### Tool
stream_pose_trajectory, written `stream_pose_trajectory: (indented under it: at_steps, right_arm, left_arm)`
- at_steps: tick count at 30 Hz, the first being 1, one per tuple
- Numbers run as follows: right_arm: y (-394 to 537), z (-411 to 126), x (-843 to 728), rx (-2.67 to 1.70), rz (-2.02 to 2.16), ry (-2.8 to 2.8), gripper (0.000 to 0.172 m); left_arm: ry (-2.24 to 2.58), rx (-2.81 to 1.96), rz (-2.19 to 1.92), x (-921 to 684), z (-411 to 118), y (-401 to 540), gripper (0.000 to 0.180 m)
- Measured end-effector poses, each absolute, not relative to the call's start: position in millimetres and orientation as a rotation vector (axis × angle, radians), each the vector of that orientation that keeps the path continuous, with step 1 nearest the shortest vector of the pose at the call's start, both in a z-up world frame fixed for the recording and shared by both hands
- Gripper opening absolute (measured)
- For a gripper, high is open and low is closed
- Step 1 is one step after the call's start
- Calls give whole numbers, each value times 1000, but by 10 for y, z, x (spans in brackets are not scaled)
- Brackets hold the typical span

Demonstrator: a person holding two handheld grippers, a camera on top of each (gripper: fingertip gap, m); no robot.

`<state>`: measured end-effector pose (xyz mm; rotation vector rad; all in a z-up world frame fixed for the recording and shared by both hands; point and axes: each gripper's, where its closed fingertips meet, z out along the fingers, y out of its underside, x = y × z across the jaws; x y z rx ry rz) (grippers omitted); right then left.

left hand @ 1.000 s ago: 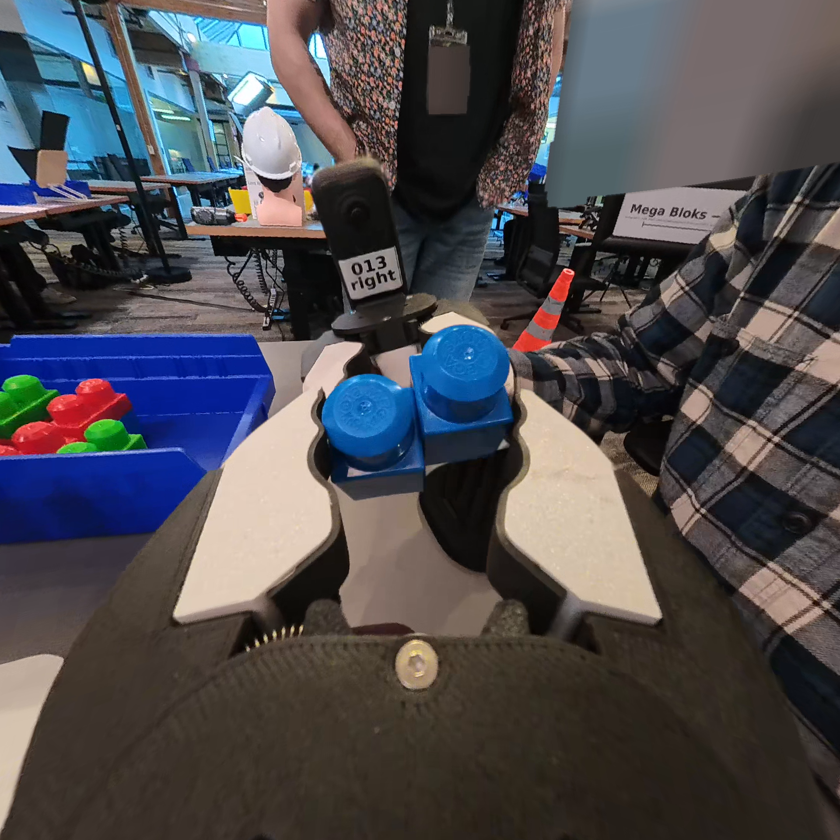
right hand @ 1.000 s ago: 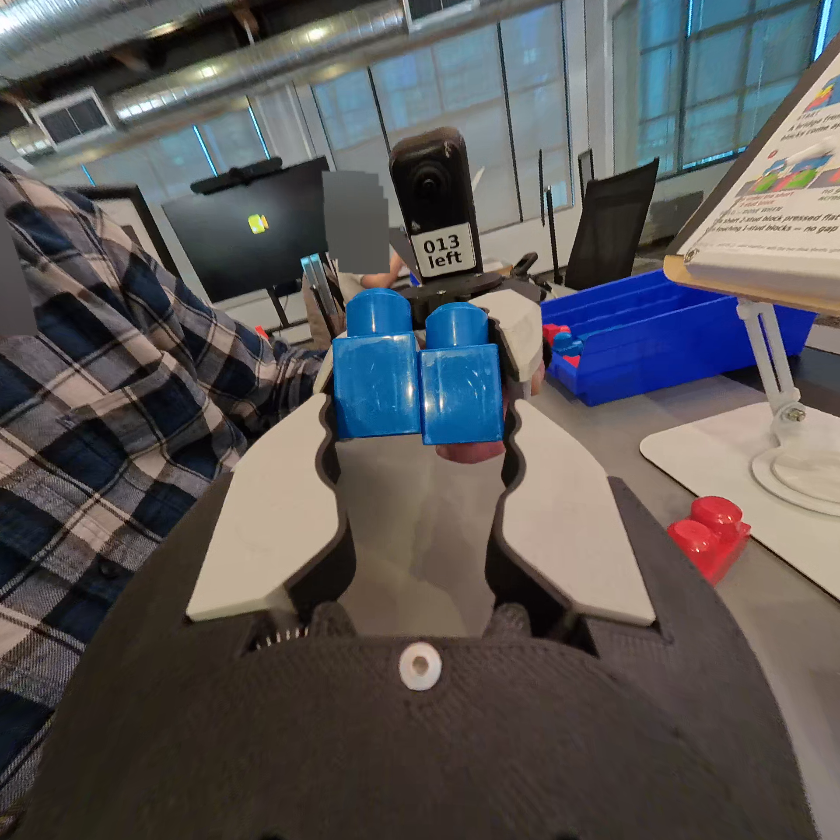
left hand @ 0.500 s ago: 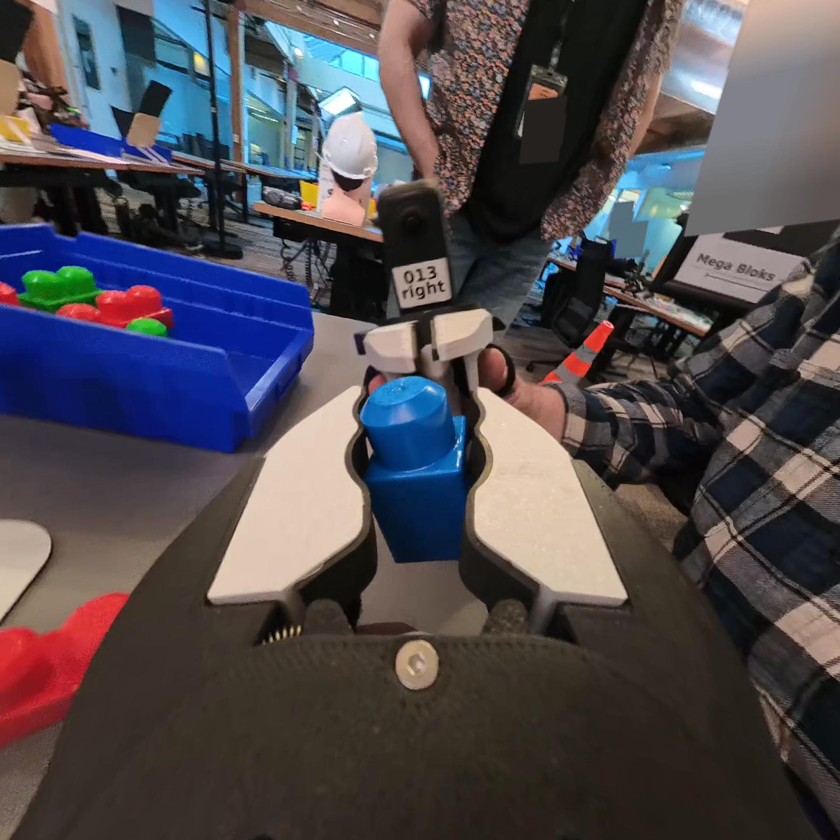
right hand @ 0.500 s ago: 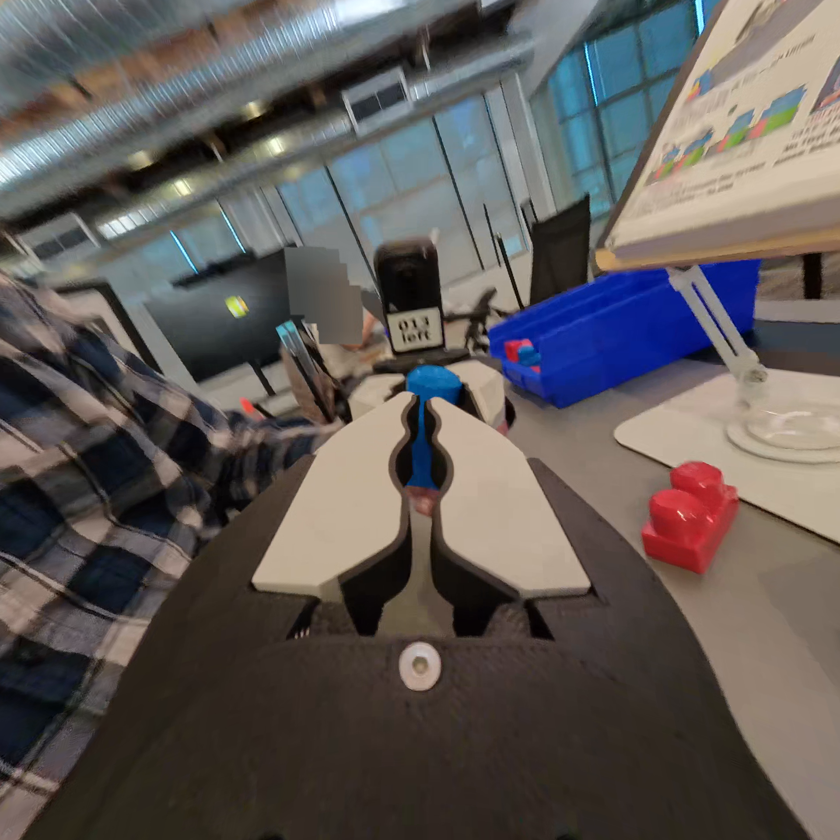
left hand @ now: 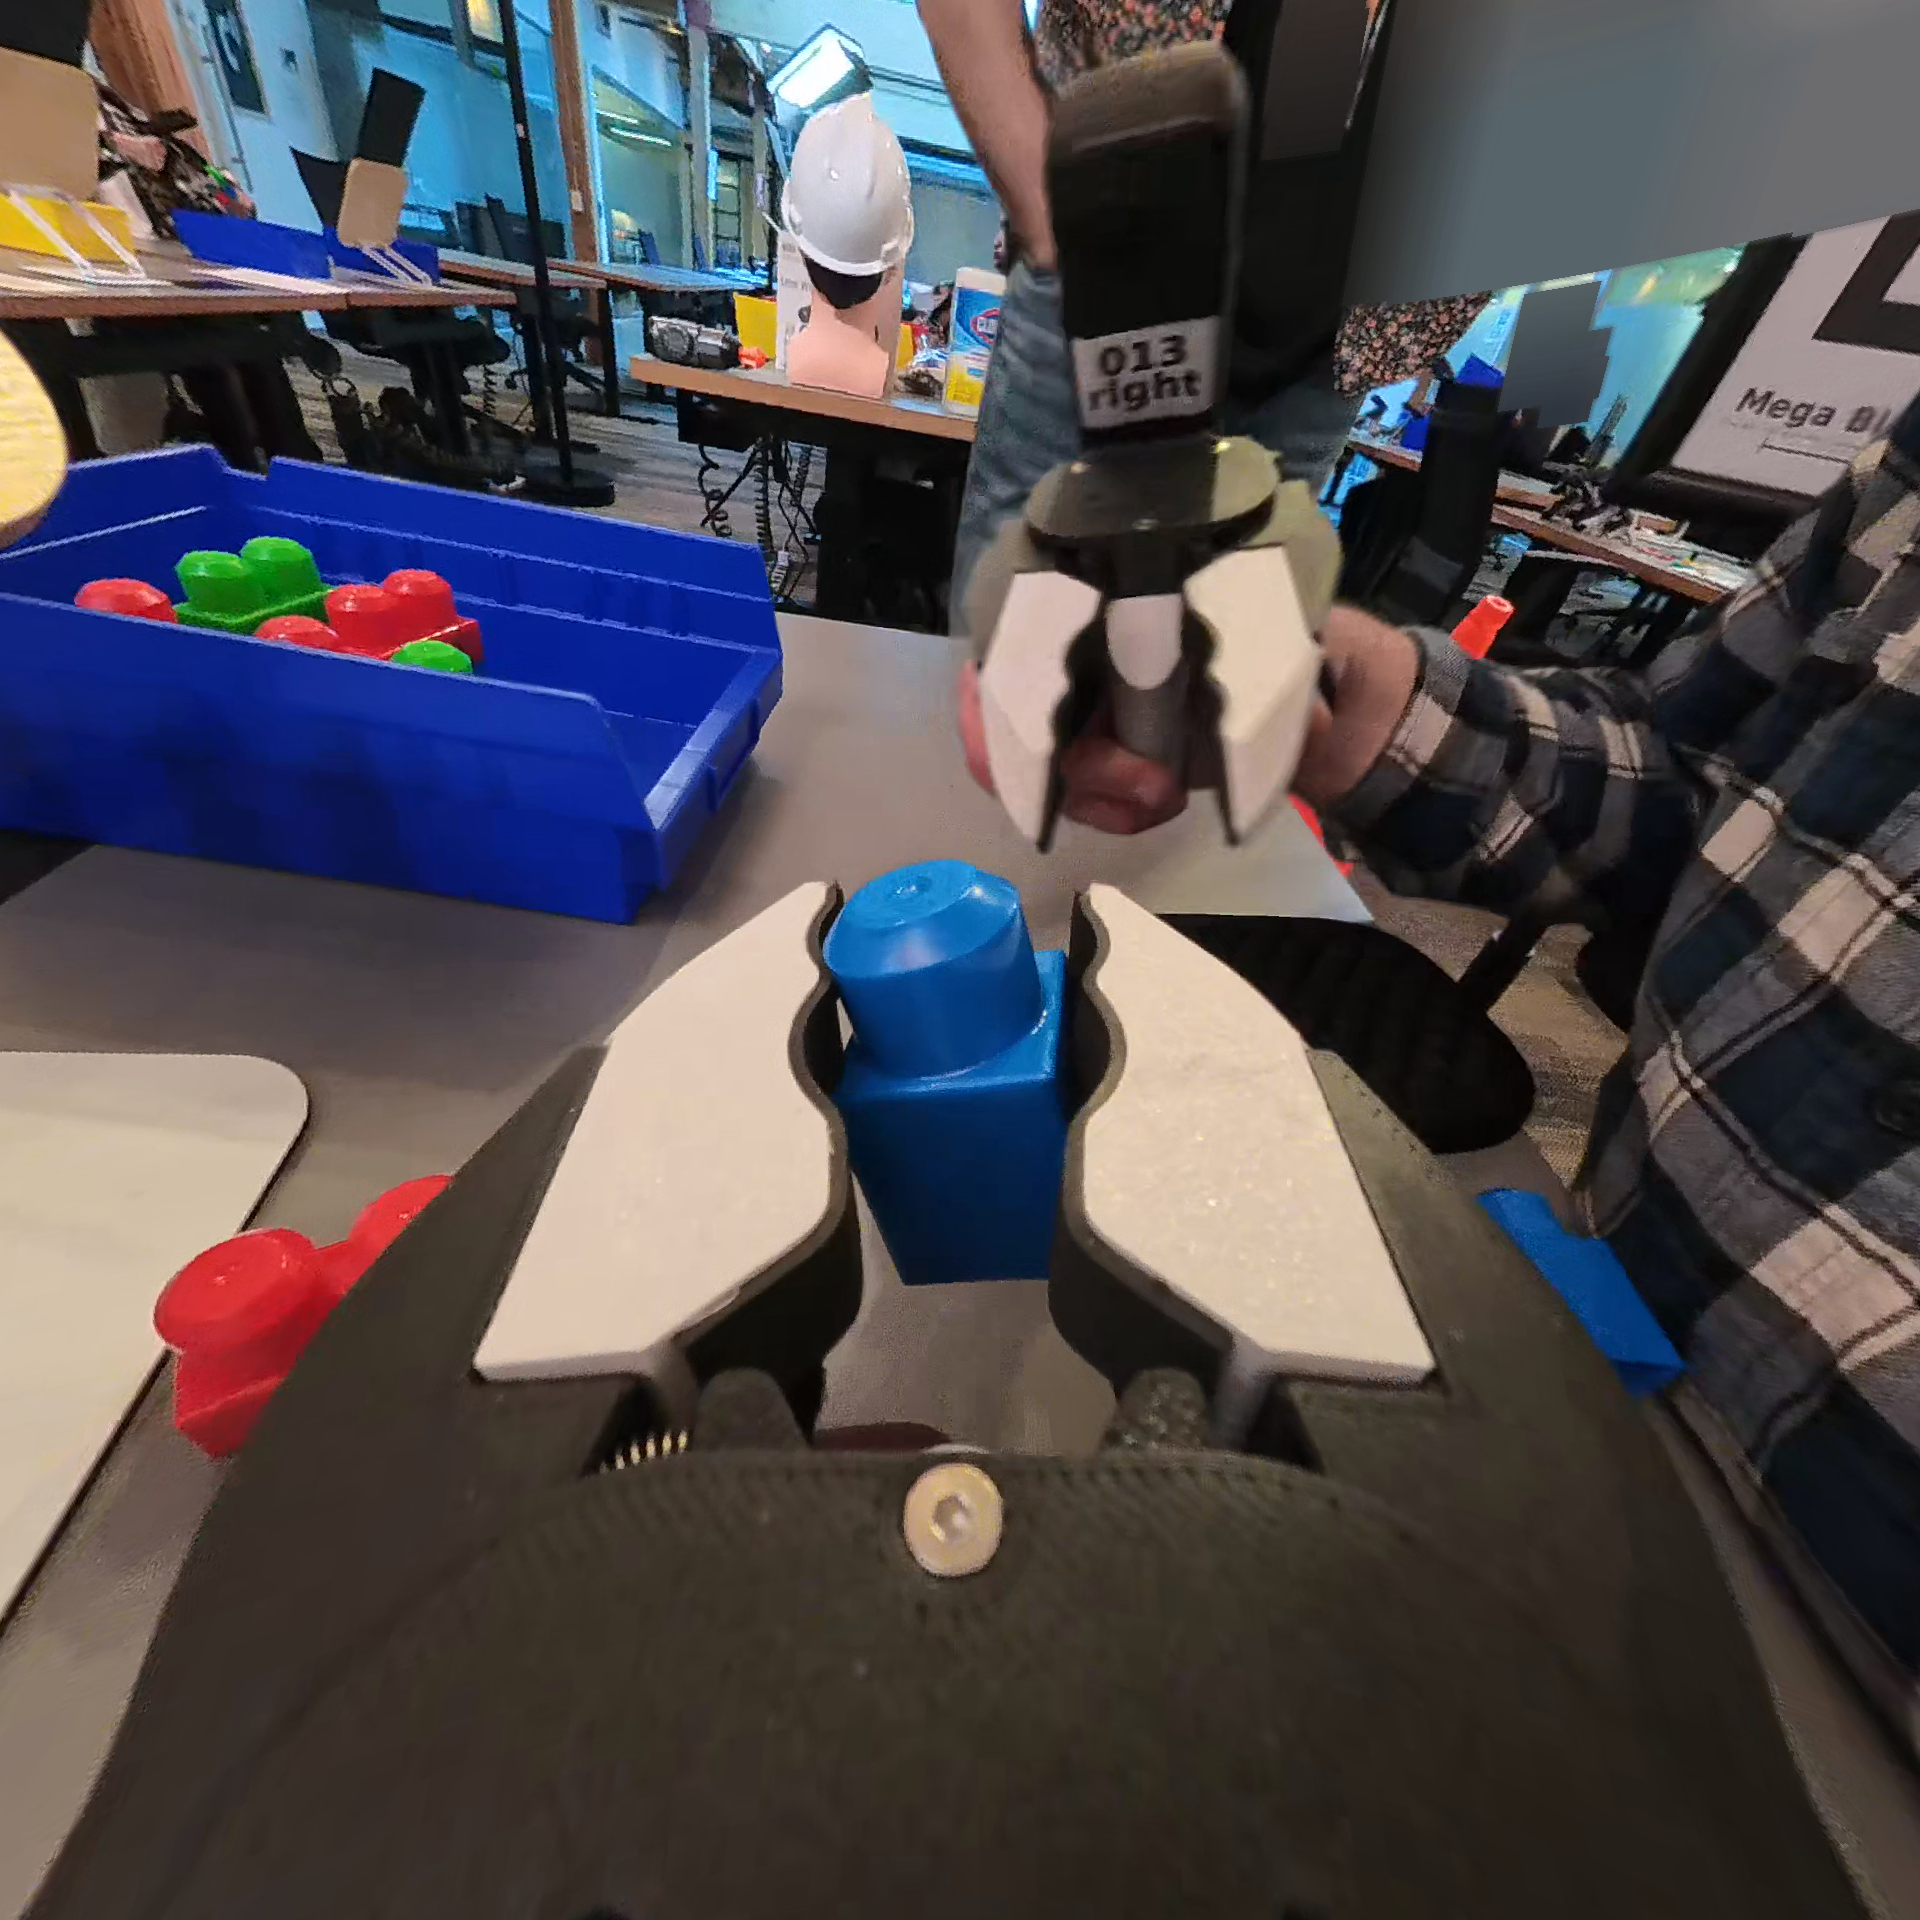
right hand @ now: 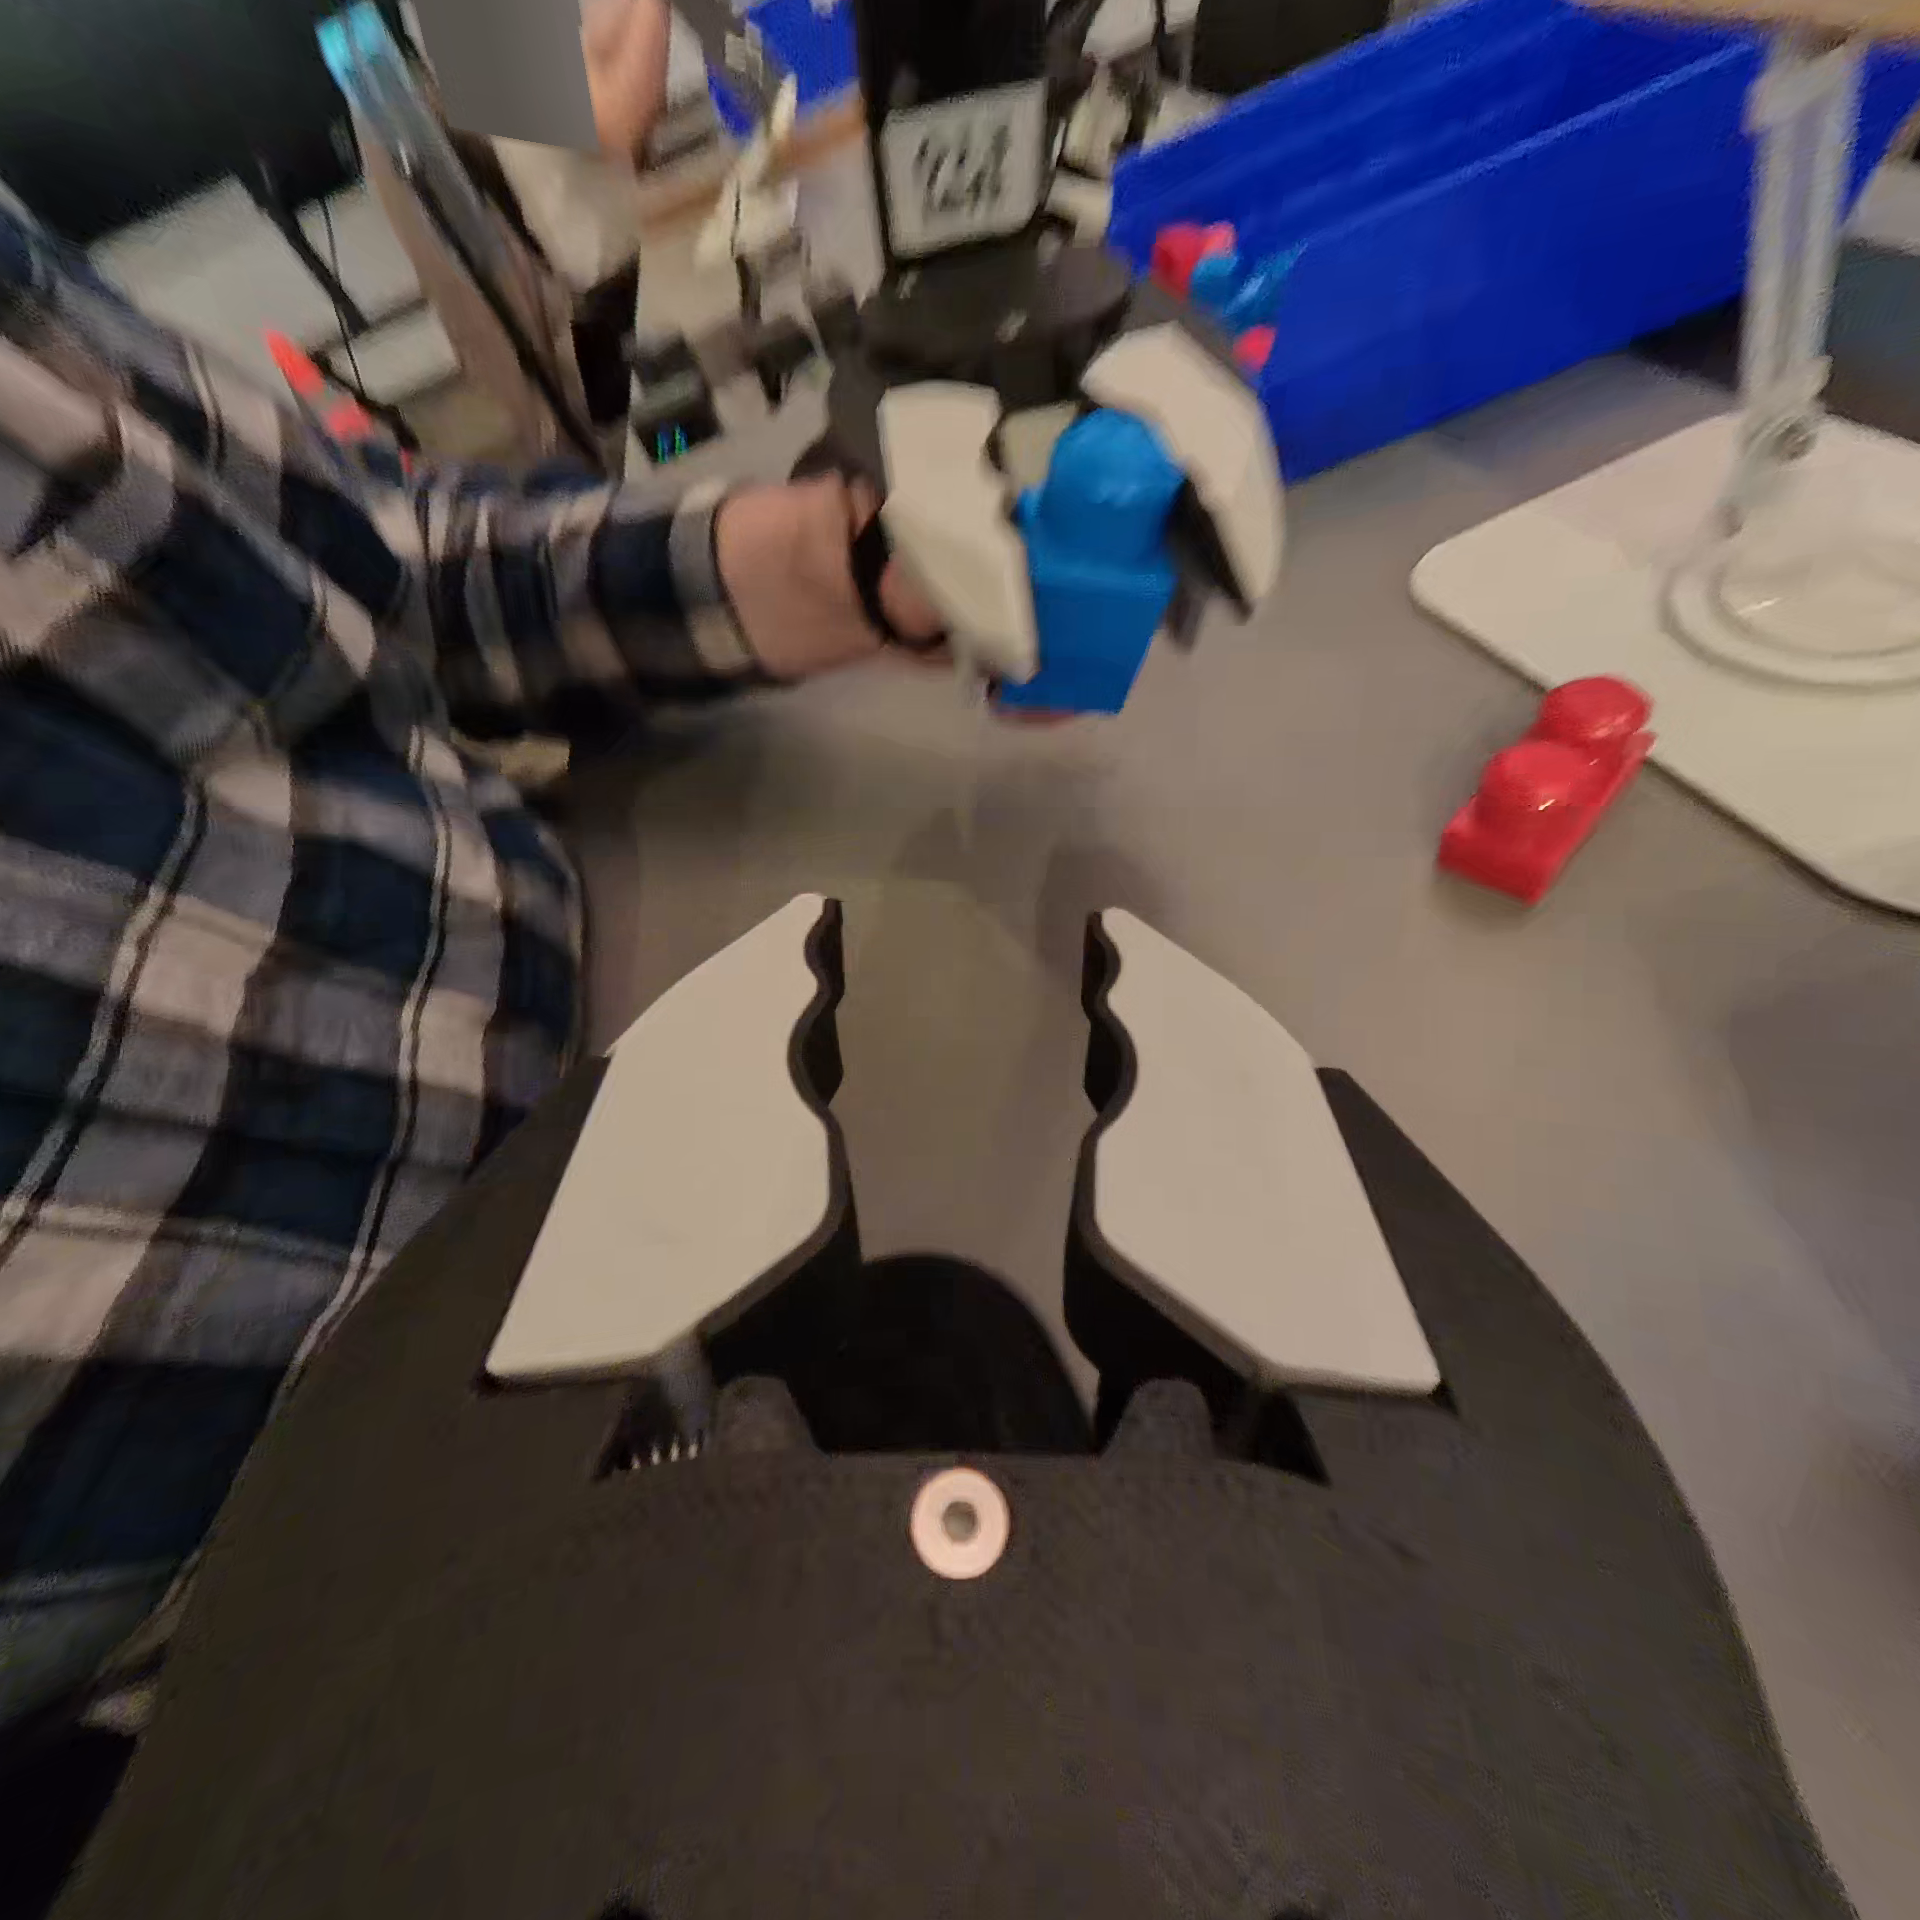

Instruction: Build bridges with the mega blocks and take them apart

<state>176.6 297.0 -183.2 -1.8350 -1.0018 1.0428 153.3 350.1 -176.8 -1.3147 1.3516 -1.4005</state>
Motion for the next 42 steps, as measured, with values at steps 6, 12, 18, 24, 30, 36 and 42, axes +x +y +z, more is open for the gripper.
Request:
stream_pose_trajectory:
  at_steps: [6, 12, 18, 24, 30, 36, 42]
  right_arm:
    - [2199, -2311, 1628, -2008, 741, -1329, 67]
    - [1840, -2639, 1445, -2092, 570, -1499, 81]
    - [1719, -2804, 1306, -2126, 504, -1552, 70]
    - [1726, -2935, 1273, -2176, 433, -1578, 32]
    - [1959, -2719, 1303, -2160, 392, -1492, 31]
    - [2636, -2396, 1742, -2111, -192, -1701, 31]
    - [3313, -2403, 1975, -1867, -919, -2176, 31]
  left_arm:
    - [1387, -1293, -1313, 1455, -1671, 3465, 40]
    - [1477, -1327, -1152, 1443, -1769, 3416, 40]
    - [1462, -1283, -1182, 1332, -1637, 3259, 40]
    - [1448, -1227, -1156, 1235, -1406, 3291, 40]
    - [1444, -1206, -1134, 1164, -1302, 3338, 40]
    - [1396, -1242, -1072, 1041, -1209, 3555, 40]
    - [1334, -1300, -1028, 908, -1235, 3847, 40]
